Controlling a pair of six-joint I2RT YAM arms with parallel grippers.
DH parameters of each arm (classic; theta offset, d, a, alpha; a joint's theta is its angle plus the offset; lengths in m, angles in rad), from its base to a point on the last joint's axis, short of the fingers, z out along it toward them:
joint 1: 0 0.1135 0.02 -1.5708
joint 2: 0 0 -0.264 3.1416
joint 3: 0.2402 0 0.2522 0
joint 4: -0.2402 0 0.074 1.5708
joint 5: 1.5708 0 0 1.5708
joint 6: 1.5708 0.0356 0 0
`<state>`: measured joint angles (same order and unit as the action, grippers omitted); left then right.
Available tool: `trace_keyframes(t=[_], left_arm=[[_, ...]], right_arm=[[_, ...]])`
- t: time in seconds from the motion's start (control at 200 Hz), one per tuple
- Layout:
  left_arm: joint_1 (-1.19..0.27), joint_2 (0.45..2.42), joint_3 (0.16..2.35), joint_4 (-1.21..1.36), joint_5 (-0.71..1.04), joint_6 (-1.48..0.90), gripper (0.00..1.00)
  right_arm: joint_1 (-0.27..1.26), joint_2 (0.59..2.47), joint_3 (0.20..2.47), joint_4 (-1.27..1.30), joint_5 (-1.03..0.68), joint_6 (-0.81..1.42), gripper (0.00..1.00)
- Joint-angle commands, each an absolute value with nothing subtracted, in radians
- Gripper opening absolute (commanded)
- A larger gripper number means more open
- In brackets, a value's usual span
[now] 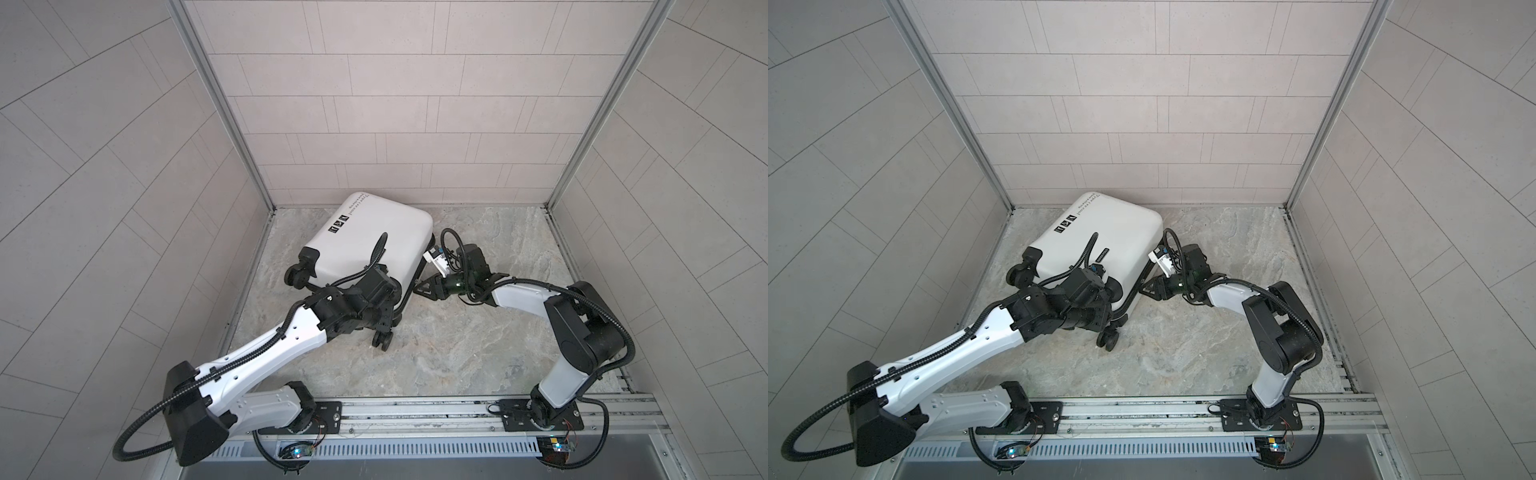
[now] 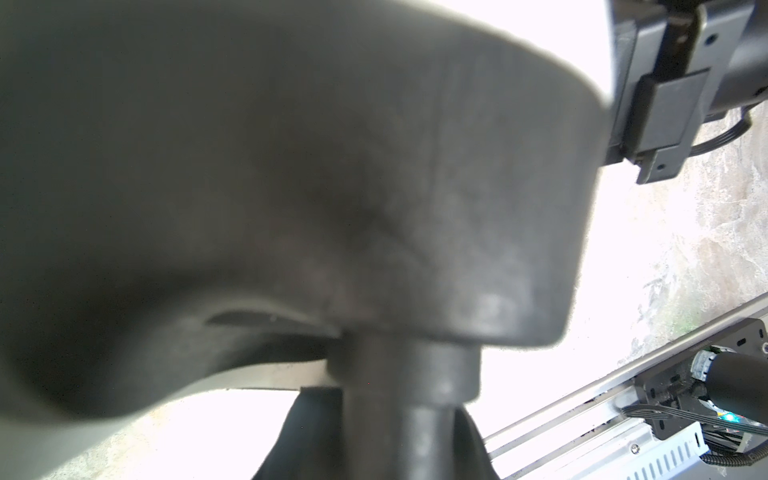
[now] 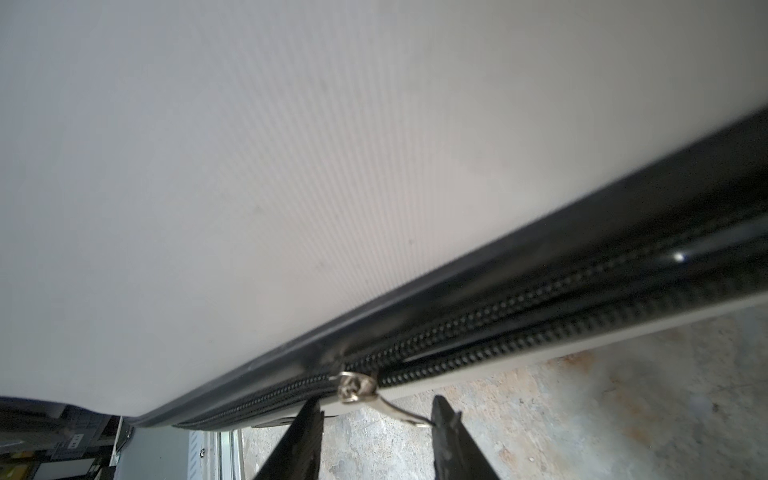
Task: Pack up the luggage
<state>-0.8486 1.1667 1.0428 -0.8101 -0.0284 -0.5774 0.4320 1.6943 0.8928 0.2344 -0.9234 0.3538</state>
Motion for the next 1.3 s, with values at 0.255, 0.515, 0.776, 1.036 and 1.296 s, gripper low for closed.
trace_keyframes(t=[0.255, 0.515, 0.776, 1.036, 1.296], left_arm=[[-0.830, 1.131, 1.052, -0.792, -0.093, -0.655, 0.00], [-0.831, 1.116, 1.043, -0.790, -0.092, -0.659, 0.00], [-0.831, 1.104, 1.039, -0.780, -0.075, -0.653, 0.00], [-0.830, 1.101, 1.038, -0.773, -0.020, -0.637, 0.00], [-0.831, 1.093, 1.032, -0.765, 0.018, -0.627, 0.00]], right_arm=[[0.433, 1.708, 0.939, 0.240, -0.925, 0.344, 0.16], [0.435, 1.682, 0.923, 0.247, -0.852, 0.383, 0.00], [0.434, 1.649, 0.927, 0.188, -0.675, 0.418, 0.00], [0.434, 1.617, 0.955, 0.081, -0.427, 0.382, 0.00], [0.423, 1.672, 1.030, 0.035, -0.300, 0.380, 0.00]])
